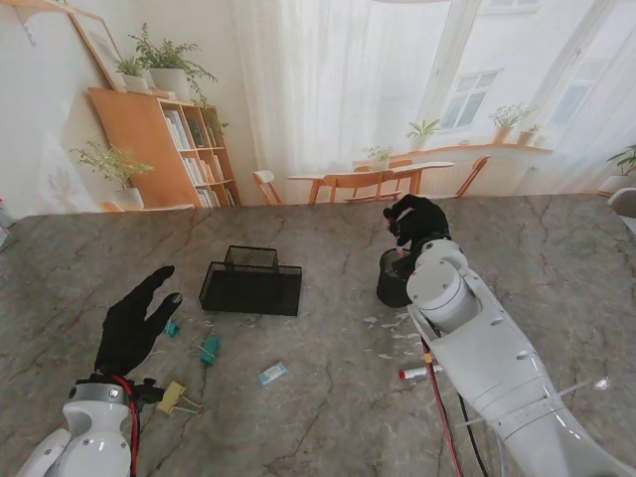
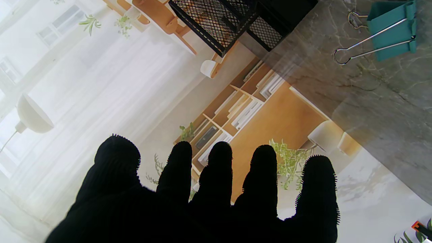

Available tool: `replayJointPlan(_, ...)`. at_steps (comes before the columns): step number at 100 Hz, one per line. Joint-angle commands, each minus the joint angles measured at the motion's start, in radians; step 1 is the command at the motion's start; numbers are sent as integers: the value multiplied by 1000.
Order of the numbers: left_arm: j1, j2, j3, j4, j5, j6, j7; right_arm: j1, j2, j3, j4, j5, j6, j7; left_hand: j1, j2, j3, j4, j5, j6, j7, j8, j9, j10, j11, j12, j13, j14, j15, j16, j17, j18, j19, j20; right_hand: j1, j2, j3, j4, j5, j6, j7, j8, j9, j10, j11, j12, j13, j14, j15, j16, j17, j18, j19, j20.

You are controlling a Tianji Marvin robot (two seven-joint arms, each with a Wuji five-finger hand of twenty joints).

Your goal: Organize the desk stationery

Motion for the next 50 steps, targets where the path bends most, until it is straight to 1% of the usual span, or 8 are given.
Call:
replayJointPlan(1, 4, -3, 2, -2, -2, 3, -1, -17, -1, 3, -2, 1, 10, 17, 16, 42, -16, -55, 16, -9, 7, 10, 5, -1, 0, 7, 6, -3, 11, 8, -5, -2, 17, 24, 45, 32, 68, 63, 71, -85, 80, 55, 14, 1, 18, 14, 2, 21, 12, 10, 21, 9, 22, -7)
replayJointPlan(12, 2, -3, 3, -2, -5, 5, -5, -27, 4, 5, -7, -3, 18, 31, 16, 42, -16, -55, 16, -9, 7, 10, 5, 1, 0, 7, 5, -2, 10, 8, -6, -1, 16, 24, 46, 56, 43, 58, 63, -89, 71, 55, 9, 8, 10, 12, -2, 21, 9, 13, 20, 10, 20, -11)
replayJointPlan(20, 2, -3, 3, -1, -6, 4, -7, -37, 4, 9, -16, 7, 24, 35, 17, 41, -16, -55, 16, -11, 7, 10, 6, 0, 0, 7, 6, -1, 11, 8, -5, -1, 16, 24, 63, 107, -16, 62, 46, -83, 52, 62, -10, 28, -9, 14, -24, 42, -4, 38, 9, 35, 6, -25)
replayJointPlan(24, 2, -3, 3, -1, -6, 3, -7, -41, 7, 10, -20, 6, 26, 43, 17, 42, -17, -55, 16, -10, 7, 10, 6, 0, 0, 7, 6, -2, 11, 8, -4, -2, 17, 24, 64, 121, -37, 67, 41, -84, 40, 68, -20, 37, -18, 16, -33, 51, -10, 54, 4, 38, 6, -29)
replayJointPlan(30, 1, -3, 2, 0, -5, 2, -6, -48, 13, 11, -25, -3, 25, 58, 17, 43, -16, -55, 15, -10, 7, 10, 4, 1, 0, 7, 6, -3, 11, 8, -5, -1, 17, 24, 59, 138, -59, 63, 25, -88, 18, 68, -45, 52, -31, 19, -46, 63, -16, 63, -6, 43, 5, -30)
replayJointPlan(39, 1, -3, 2, 0, -6, 1, -4, -59, 18, 17, -38, -2, 29, 75, 19, 43, -16, -55, 16, -8, 8, 10, 3, 3, 0, 7, 5, -2, 10, 8, -5, 0, 17, 24, 59, 145, -78, 67, -8, -80, -30, 68, -89, 78, -54, 39, -70, 82, -20, 78, -31, 56, 11, -28)
replayJointPlan(50, 2, -4, 2, 1, -5, 0, 1, -70, 25, 23, -52, -5, 32, 97, 20, 45, -16, -55, 17, -8, 8, 11, 4, 3, 0, 7, 5, -3, 10, 8, -6, 0, 16, 24, 49, 154, -102, 65, -48, -73, -78, 67, -150, 101, -88, 63, -96, 91, -15, 89, -62, 73, 27, -20)
